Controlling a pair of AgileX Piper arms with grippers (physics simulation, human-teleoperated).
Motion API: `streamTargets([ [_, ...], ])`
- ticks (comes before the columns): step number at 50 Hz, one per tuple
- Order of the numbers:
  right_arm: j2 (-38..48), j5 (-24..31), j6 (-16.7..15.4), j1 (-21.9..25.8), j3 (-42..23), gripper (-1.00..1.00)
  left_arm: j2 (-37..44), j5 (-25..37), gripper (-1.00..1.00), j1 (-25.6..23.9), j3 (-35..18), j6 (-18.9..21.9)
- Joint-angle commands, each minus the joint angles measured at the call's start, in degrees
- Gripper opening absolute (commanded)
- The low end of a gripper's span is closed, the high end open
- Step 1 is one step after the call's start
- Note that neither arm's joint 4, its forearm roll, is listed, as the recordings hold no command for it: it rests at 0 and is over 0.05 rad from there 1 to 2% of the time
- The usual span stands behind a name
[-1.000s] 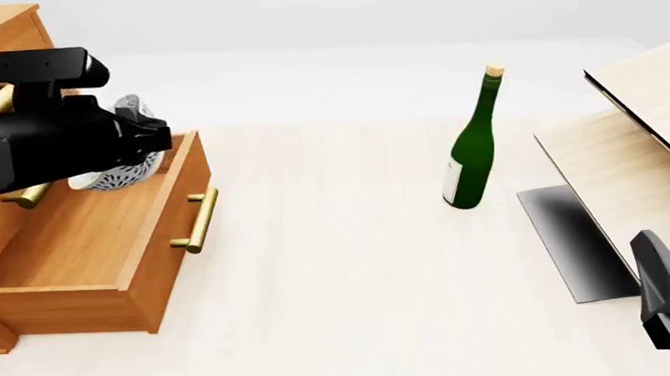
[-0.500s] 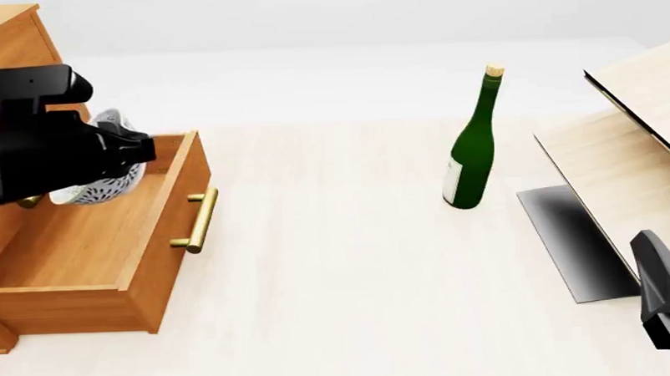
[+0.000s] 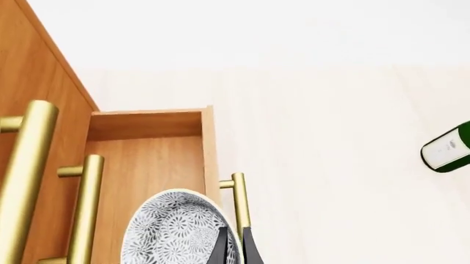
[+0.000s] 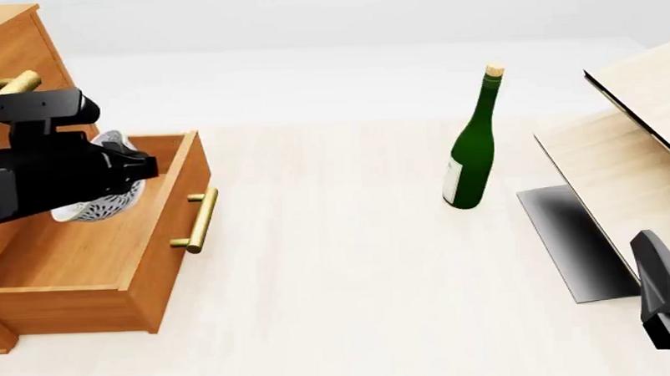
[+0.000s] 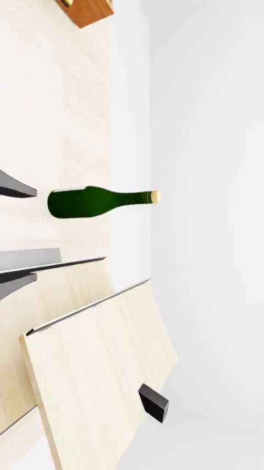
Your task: Put the bowl in the bottom drawer of the cabinet.
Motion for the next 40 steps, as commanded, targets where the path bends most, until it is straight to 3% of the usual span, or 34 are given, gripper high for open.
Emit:
streamTargets([
  [1,0.0,0.0,0.0,0.0,0.0,1.0,2.1,-1.6,-1.0,1.0,0.5,0.7],
  [40,0.0,0.0,0.0,0.0,0.0,1.0,6.1,-6.5,-1.0,2.8,4.3,-0.6],
])
